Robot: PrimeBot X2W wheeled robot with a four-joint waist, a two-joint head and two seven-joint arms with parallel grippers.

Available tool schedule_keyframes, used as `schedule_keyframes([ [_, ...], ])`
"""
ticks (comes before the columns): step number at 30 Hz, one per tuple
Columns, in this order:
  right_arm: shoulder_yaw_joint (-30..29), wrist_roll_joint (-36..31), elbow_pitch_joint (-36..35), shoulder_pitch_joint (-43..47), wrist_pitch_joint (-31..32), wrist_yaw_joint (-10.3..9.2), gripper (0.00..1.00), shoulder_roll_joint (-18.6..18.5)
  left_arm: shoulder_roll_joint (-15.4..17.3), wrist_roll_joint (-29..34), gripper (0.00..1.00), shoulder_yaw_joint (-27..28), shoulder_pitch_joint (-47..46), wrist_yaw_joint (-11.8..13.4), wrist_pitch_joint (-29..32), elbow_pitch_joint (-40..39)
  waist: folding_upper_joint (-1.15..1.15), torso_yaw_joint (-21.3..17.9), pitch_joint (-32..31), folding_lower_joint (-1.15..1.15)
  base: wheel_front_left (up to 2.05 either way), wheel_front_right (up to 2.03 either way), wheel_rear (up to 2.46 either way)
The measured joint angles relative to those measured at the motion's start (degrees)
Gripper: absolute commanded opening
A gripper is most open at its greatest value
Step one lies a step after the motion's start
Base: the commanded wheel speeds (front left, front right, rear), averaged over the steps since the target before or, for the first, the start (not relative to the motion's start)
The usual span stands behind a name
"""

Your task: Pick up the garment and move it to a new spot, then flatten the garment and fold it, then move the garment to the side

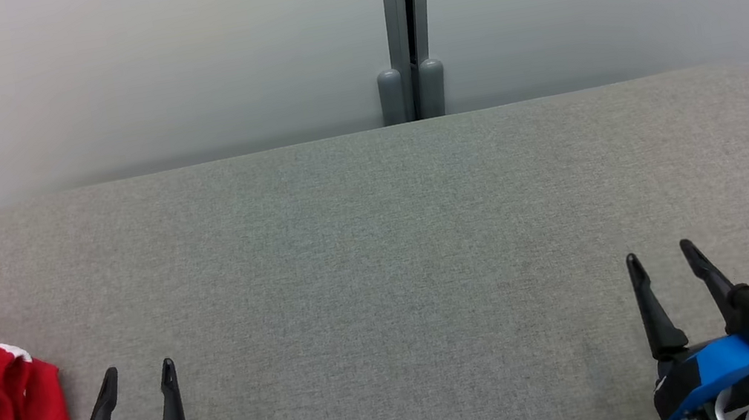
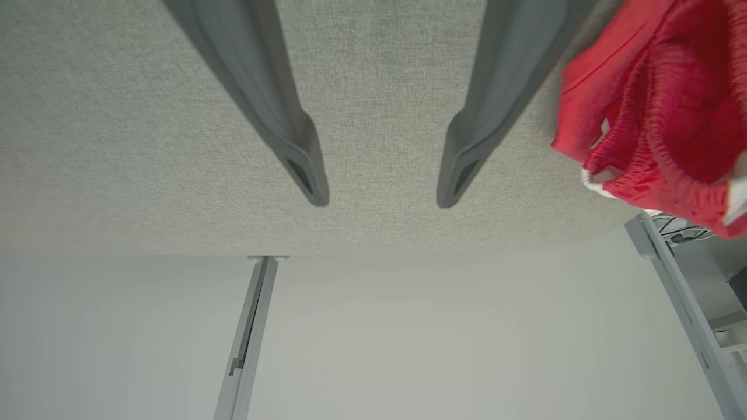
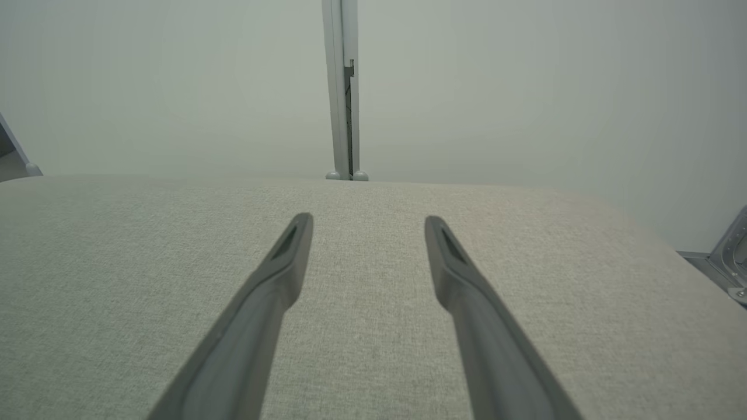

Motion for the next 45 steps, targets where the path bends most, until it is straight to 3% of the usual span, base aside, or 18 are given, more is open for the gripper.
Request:
schedule_keyframes([
  [8,3.31,-2.85,0.57,-1.57,-0.53,0.07,1.0,-0.02,1.15,0.53,1.0,-0.55,-1.62,0.0,-0.45,0.6,0.0,4.37,1.11,0.0,0.0,0.0,0.0],
  [22,7.76,-2.0,3.09,-4.63,-0.55,0.08,1.0,-0.02,1.09,-0.58,1.0,1.68,-2.64,0.0,-0.46,3.46,0.0,20.41,2.16,0.0,0.0,0.0,0.0],
  [31,11.58,-1.55,5.05,-6.03,-0.55,0.08,1.0,0.04,0.59,-0.59,1.0,2.94,-1.55,0.0,-0.46,4.82,0.0,28.61,3.09,0.0,0.0,0.0,0.0],
  [37,12.13,-1.65,5.84,-7.05,-0.55,0.08,1.0,0.02,-0.31,-1.08,1.0,3.77,-1.38,0.0,-0.46,4.93,0.0,30.0,4.58,0.0,0.0,0.0,0.0],
  [45,12.98,-2.6,6.08,-10.26,-0.55,0.08,1.0,0.02,-0.36,-5.37,1.0,3.89,-6.94,0.0,-0.48,6.6,0.0,26.19,9.54,0.0,0.0,0.0,0.0],
])
